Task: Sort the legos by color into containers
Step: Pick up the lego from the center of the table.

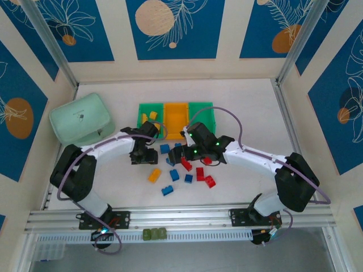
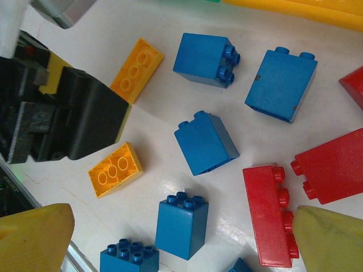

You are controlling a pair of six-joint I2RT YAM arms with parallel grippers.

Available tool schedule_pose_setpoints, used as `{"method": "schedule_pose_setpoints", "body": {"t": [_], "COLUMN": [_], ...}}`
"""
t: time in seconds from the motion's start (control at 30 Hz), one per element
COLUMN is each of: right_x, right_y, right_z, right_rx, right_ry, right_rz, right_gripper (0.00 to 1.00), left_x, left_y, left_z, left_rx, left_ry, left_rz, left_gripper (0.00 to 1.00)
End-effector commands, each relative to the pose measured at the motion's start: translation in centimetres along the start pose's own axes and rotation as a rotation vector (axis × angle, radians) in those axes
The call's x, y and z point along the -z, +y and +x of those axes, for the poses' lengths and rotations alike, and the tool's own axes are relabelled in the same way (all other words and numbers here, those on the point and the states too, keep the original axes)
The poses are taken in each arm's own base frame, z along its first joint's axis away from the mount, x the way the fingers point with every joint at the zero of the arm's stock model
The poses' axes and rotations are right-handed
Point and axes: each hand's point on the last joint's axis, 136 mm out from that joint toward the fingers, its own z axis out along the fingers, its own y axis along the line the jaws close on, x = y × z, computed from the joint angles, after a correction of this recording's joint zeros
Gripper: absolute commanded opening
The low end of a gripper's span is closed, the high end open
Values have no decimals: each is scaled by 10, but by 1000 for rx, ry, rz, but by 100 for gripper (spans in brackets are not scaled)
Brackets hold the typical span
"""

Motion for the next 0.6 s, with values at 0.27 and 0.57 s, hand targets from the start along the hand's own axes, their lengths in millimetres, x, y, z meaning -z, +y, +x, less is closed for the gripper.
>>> {"method": "schedule_pose_setpoints", "body": {"t": [0.27, 0.57], "right_x": [-1, 0], "right_y": [1, 2], "right_z": [-3, -6], "right_rx": [6, 14], "right_ry": [-1, -2], "right_rz": [9, 11], "right_gripper": [99, 99], "left_x": [-15, -14], "left_y": [0, 4], "left_z": [-26, -26], "left_rx": [18, 28], "left_ry": [-34, -37], "left_rz": [-18, -19], "left_gripper": [52, 38]}}
